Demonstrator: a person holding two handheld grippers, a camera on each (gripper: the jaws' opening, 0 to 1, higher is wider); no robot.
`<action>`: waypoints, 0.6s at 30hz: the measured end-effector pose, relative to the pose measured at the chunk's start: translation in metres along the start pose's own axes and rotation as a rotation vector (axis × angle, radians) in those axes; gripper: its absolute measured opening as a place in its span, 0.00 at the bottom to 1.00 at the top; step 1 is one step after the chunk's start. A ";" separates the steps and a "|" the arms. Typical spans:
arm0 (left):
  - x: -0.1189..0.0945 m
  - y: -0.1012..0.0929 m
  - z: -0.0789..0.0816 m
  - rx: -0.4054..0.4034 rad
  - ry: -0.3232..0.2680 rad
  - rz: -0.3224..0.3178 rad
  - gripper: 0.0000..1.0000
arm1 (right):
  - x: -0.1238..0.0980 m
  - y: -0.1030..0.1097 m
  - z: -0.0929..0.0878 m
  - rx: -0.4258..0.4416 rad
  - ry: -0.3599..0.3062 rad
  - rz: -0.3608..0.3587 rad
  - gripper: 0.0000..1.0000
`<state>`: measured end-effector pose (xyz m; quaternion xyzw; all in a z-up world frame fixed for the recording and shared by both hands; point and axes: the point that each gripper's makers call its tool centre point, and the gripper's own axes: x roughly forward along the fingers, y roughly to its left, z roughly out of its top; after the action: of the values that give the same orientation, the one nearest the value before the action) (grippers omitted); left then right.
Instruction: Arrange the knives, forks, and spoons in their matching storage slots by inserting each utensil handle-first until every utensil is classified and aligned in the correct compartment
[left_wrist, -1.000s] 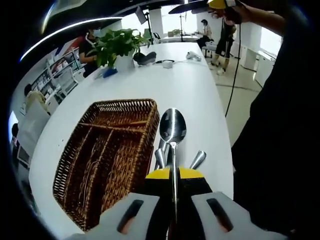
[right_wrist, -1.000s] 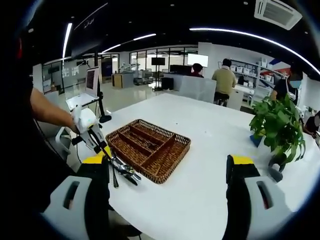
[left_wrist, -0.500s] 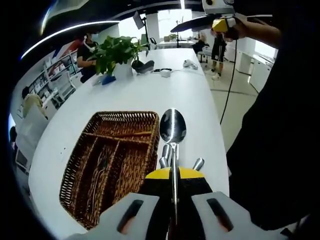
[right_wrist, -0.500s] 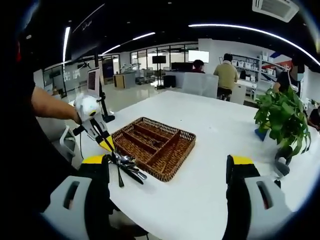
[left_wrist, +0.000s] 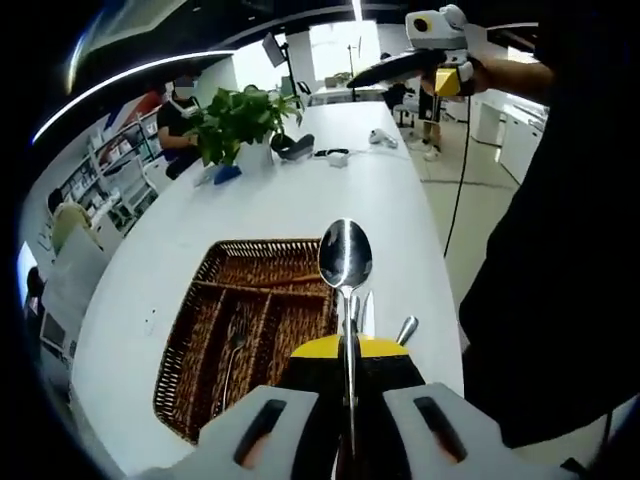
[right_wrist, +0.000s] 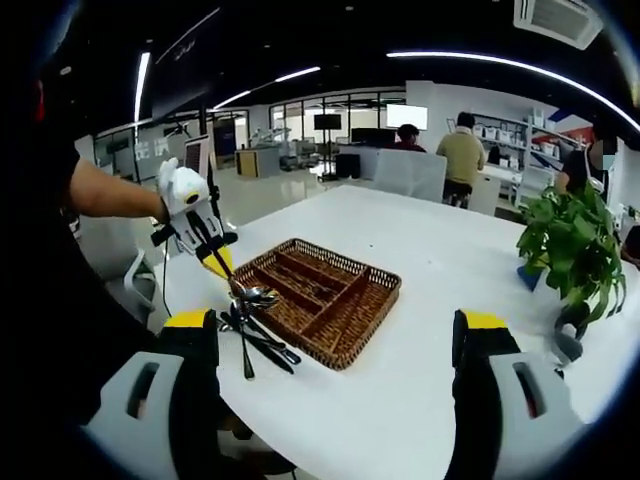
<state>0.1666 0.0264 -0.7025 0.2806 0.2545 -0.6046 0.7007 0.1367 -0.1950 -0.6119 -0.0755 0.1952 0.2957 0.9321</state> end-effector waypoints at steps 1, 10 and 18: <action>-0.002 0.000 0.002 -0.002 -0.007 -0.003 0.00 | 0.001 0.001 0.003 0.006 -0.004 -0.005 1.00; -0.016 0.012 0.011 0.038 -0.051 -0.030 0.00 | 0.011 0.009 0.016 0.034 -0.013 -0.052 1.00; -0.037 0.029 0.017 0.070 -0.066 -0.039 0.00 | 0.019 0.018 0.026 0.035 -0.009 -0.075 1.00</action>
<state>0.1904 0.0441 -0.6623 0.2798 0.2153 -0.6357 0.6865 0.1487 -0.1642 -0.5960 -0.0651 0.1929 0.2573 0.9446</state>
